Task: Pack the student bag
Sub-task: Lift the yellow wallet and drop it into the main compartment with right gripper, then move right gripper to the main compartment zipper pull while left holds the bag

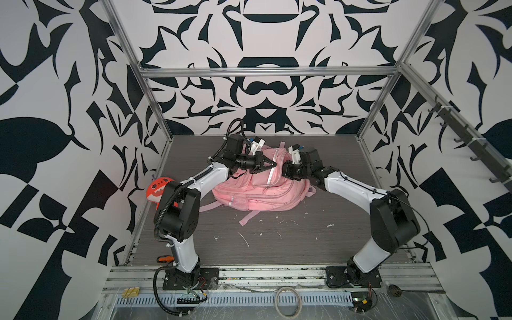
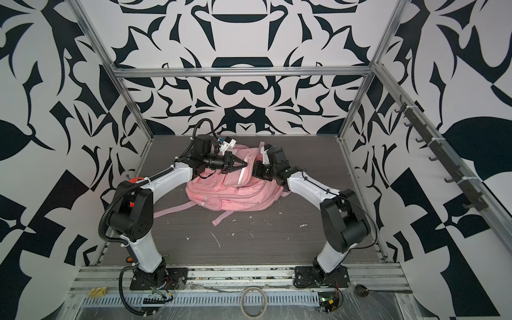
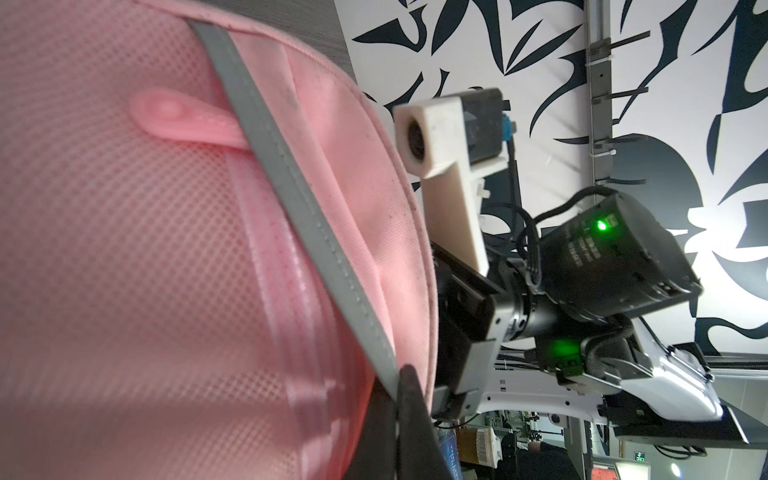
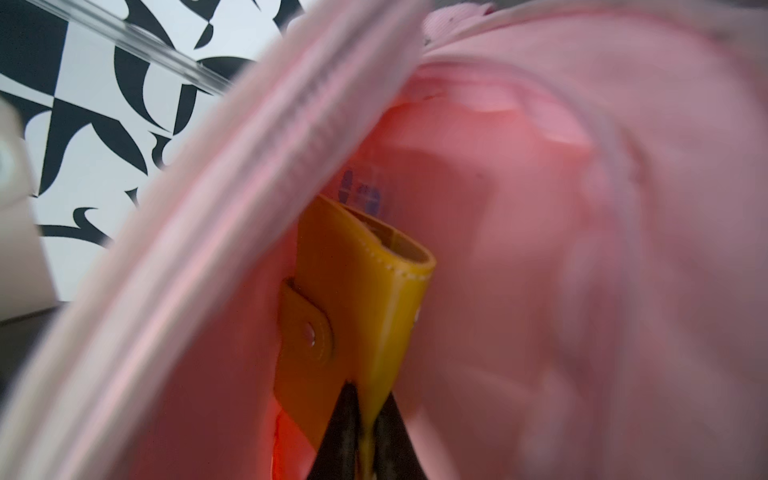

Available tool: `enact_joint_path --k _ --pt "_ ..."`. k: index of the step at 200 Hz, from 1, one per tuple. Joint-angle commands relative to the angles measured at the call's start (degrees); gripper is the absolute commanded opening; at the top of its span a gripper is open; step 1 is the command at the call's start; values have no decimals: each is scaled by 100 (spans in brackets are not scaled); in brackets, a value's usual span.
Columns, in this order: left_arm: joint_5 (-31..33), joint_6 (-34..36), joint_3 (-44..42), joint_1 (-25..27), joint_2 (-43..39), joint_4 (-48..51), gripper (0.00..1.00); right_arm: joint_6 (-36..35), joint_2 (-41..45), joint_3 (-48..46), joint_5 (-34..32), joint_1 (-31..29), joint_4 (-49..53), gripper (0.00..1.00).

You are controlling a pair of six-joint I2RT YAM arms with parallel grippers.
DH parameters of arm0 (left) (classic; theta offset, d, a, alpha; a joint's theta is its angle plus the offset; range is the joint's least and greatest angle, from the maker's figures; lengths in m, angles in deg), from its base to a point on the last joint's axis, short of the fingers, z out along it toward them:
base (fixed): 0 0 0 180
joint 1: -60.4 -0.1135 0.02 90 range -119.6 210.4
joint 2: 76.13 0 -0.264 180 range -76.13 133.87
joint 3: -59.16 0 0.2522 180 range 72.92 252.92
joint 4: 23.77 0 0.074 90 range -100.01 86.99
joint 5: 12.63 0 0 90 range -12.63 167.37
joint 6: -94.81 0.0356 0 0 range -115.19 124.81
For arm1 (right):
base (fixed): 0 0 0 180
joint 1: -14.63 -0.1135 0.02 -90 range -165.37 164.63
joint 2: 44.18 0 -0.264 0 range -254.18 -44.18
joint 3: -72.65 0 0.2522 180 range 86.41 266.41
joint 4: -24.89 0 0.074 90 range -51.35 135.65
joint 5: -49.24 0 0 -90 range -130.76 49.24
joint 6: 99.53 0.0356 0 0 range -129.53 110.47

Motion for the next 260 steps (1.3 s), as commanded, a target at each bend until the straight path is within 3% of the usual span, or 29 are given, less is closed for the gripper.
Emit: enact_joint_path --k 1,41,58,76,86,114,121,154,180,211,260 --pt "-305 -76 124 107 -134 -553 0 -73 148 153 226 -27 -516 28" --pt "6 15 199 106 -41 -219 0 -387 892 -188 82 0 -174 73" --pt "240 186 263 97 -32 135 0 -564 1243 -252 -74 -1 199 80" --pt "582 542 418 98 -71 754 7 -718 1649 -324 -449 40 772 81" --pt "710 655 493 90 -65 1038 16 -731 1909 -430 -768 81 1026 81" --pt "869 918 684 75 -46 1702 61 -915 2572 -737 -1125 171 1318 82" --pt "949 1002 696 73 -119 1896 65 -1076 2630 -700 -1134 165 1498 82" --pt "1544 1239 287 -98 -713 2927 68 -1740 2722 -441 -1146 22 2437 81" --pt "1685 989 -602 -528 -1144 3257 67 -2252 2458 -87 -1787 -608 3308 81" --pt "1615 770 -1279 -806 -1394 2827 67 -2068 2023 146 -2089 -1221 3314 76" --pt "1454 587 -856 -614 -581 2351 65 -1700 1211 475 -2066 -1619 3073 62"
